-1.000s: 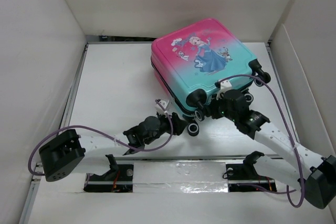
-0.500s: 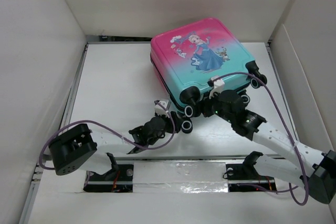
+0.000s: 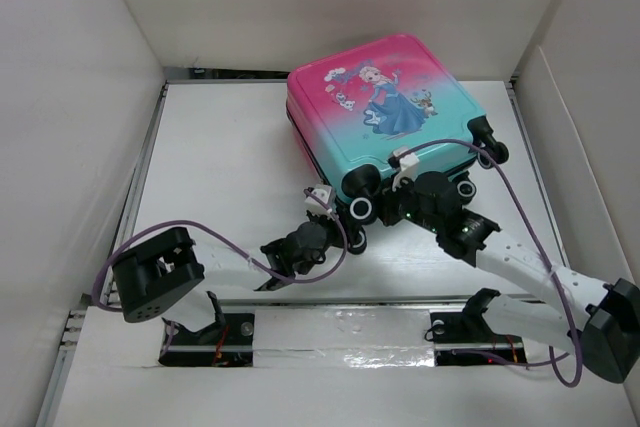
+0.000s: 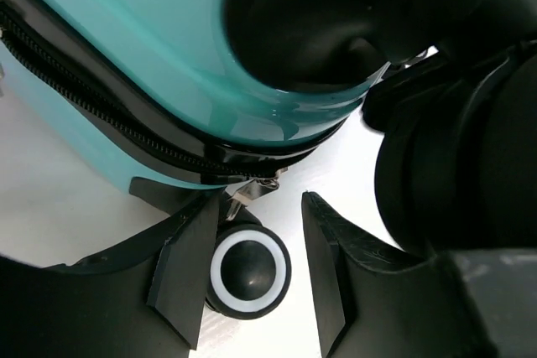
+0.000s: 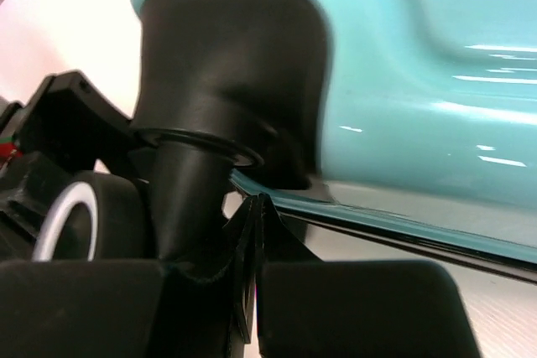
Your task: Pack the luggage
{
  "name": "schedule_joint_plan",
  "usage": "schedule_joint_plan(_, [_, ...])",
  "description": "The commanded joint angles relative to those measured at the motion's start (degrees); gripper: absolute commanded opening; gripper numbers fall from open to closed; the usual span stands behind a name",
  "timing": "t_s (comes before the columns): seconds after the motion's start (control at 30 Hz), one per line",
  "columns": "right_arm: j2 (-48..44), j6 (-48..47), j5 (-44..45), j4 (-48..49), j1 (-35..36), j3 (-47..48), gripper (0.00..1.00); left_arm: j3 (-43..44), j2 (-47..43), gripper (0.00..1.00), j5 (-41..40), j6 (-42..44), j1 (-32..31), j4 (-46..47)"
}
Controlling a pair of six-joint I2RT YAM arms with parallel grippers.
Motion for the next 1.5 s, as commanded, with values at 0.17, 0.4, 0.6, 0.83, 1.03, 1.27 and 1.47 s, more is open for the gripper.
schedule_joint_plan(0.17, [6.6,-1.4,-5.2,8.9,3.4,6.4,0.03,-2.3,-3.2,0.42,-4.3,-1.3,-0.5,2.0])
schedule_joint_plan(0.4, [12.3,-1.8,-4.0,7.8,5.5,12.8,0.03,-4.0,-6.1,0.42,-8.1,-2.1,-1.0,0.3])
schedule_joint_plan(0.6, [8.1,-1.9,-0.3,8.0,5.5,7.7,0.04,-5.8,-7.9,0.43,-14.2,-0.8,-1.0,-0.3])
schedule_joint_plan(0.83, [-1.3,0.1,6.1,6.6,5.5,0.4,0.56,-5.5,0.4,0.37,-17.0,4.2,-1.0,11.2])
schedule_joint_plan(1.03, [-11.5,1.4,10.1,2.7,3.4,-3.0,0.4,-7.6,4.6,0.37,-19.3,10.6,-3.0,26.9])
schedule_joint_plan(1.27, [-16.8,2.5,7.1,3.3,-0.2,-7.0,0.13,-4.3,7.7,0.37,-22.7,15.9,-3.0,30.7])
schedule_joint_plan(1.47, [-18.1,2.4,6.8,2.1,-0.2,-7.3,0.13,-2.0,9.9,0.36,-23.0,19.1,-3.0,31.4])
